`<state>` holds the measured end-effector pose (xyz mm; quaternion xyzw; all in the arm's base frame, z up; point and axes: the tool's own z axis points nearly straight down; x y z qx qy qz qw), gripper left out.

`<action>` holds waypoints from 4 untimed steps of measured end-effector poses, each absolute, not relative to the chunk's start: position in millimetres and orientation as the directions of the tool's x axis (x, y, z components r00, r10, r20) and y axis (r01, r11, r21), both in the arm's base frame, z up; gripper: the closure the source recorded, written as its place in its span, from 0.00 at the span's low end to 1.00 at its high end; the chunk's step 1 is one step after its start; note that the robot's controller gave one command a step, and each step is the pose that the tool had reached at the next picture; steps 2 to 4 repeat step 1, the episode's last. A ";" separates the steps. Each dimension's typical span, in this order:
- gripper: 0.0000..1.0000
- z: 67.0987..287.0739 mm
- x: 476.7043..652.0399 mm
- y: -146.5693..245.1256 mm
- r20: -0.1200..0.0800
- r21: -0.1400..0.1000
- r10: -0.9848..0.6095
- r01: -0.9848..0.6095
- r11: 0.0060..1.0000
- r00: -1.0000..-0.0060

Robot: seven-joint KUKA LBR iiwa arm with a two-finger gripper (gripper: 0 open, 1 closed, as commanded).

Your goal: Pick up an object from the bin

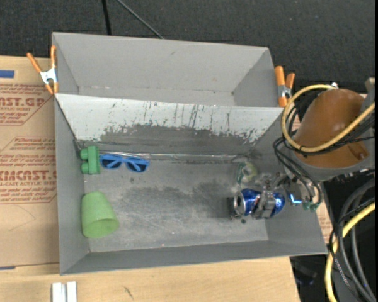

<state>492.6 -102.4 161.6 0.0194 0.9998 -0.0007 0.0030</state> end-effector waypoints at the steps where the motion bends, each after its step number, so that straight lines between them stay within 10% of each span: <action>1: 1.00 189.6 493.6 -102.1 -0.004 -0.001 0.038 0.038 0.999 -0.999; 4: 1.00 189.6 493.6 -102.1 -0.004 -0.001 0.038 0.038 0.999 -0.999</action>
Offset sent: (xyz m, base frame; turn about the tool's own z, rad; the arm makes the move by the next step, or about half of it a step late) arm 0.0001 -0.0001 0.0268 0.0000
